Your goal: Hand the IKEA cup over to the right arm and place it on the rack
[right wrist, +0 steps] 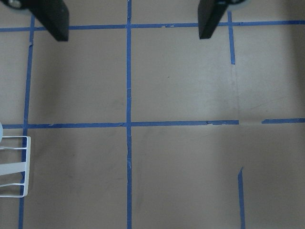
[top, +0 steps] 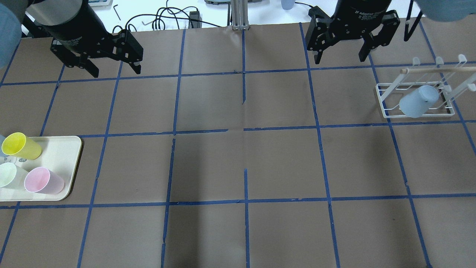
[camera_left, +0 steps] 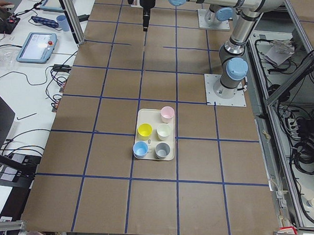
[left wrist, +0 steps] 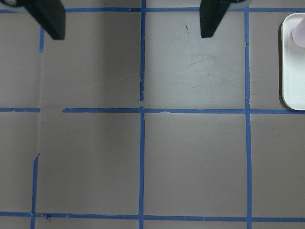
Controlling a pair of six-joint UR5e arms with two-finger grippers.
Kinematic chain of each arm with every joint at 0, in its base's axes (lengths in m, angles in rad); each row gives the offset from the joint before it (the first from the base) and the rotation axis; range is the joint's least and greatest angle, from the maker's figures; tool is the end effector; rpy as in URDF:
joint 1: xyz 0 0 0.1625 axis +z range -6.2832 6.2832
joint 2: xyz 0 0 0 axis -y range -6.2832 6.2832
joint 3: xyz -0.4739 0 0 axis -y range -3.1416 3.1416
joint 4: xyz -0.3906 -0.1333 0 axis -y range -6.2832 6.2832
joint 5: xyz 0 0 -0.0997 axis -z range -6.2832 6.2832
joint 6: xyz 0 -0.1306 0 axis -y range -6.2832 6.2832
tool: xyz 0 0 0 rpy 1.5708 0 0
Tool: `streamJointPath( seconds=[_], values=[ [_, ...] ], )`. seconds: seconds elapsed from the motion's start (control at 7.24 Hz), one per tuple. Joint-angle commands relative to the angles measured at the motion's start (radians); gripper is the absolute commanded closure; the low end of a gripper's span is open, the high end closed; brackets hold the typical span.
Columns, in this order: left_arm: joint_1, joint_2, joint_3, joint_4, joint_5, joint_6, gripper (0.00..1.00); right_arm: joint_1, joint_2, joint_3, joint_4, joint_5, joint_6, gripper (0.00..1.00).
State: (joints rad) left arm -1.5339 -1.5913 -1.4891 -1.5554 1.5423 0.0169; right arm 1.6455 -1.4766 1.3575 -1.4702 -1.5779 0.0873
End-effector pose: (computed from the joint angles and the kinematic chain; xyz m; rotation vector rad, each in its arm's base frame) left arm -0.1182 -0.5137 0.5377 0.0294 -3.1127 0.1204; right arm 0.1719 -0.5231 0.5520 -0.0199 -3.1358 0.0298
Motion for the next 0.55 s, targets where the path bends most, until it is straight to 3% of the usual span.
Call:
streamJointPath(
  seconds=[0.0,0.41],
  values=[
    [-0.002,-0.001,0.001,-0.003,0.001,0.0,0.0,-0.01,-0.001,0.0,0.002,0.007,0.011,0.0],
    [-0.002,0.014,-0.003,-0.012,0.004,0.0,0.0,-0.012,-0.001,-0.001,0.001,0.004,0.011,0.0]
  ],
)
